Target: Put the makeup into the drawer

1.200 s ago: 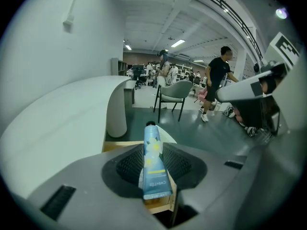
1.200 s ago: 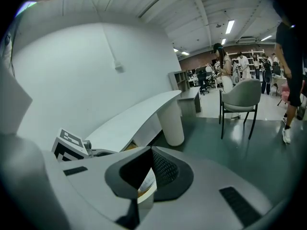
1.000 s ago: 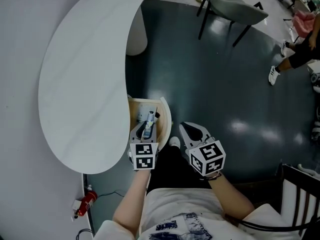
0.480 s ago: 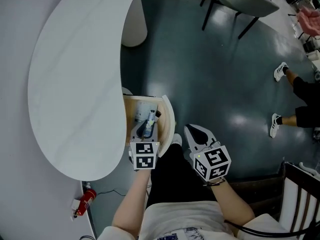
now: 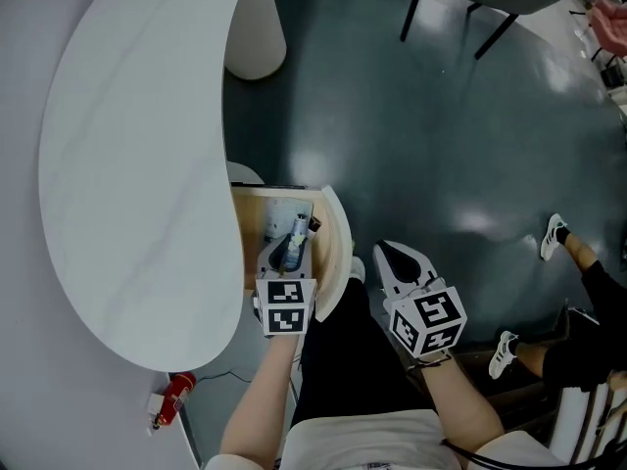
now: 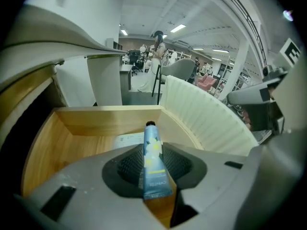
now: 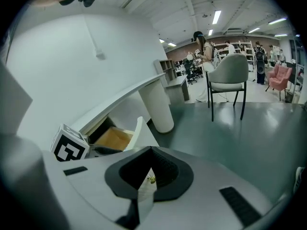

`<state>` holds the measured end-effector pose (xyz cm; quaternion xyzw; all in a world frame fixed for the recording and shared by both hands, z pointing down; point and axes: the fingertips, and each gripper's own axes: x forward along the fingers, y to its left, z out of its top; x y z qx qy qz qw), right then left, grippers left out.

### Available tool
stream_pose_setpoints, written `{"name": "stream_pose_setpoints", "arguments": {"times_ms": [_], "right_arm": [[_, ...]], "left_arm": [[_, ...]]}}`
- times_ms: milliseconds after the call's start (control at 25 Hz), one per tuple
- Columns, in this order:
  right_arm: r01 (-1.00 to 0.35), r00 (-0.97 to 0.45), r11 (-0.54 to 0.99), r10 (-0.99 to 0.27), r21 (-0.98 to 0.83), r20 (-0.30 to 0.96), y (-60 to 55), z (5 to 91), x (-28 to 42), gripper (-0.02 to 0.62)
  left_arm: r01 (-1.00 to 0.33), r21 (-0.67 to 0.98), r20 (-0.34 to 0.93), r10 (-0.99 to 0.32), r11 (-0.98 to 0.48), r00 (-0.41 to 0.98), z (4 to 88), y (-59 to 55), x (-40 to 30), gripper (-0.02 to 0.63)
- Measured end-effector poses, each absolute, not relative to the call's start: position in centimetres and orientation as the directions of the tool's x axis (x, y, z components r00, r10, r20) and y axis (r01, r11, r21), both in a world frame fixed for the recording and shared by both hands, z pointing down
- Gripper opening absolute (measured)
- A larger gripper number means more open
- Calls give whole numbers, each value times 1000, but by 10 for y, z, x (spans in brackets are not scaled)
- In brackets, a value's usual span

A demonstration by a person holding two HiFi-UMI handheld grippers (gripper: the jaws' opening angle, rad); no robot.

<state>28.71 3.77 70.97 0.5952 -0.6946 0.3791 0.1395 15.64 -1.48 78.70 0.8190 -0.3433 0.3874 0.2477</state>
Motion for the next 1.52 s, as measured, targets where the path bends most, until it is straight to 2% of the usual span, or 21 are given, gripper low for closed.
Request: {"name": "stream_pose_setpoints", "arguments": {"times_ms": [1040, 1520], "right_arm": [[-925, -257, -13, -716, -381, 648, 36, 717, 266, 20], [-922, -258, -20, -714, -387, 651, 41, 719, 269, 20]], "left_arm": [[-748, 183, 886, -222, -638, 407, 833, -14, 159, 167], [-751, 194, 898, -194, -632, 395, 838, -12, 160, 169]]}}
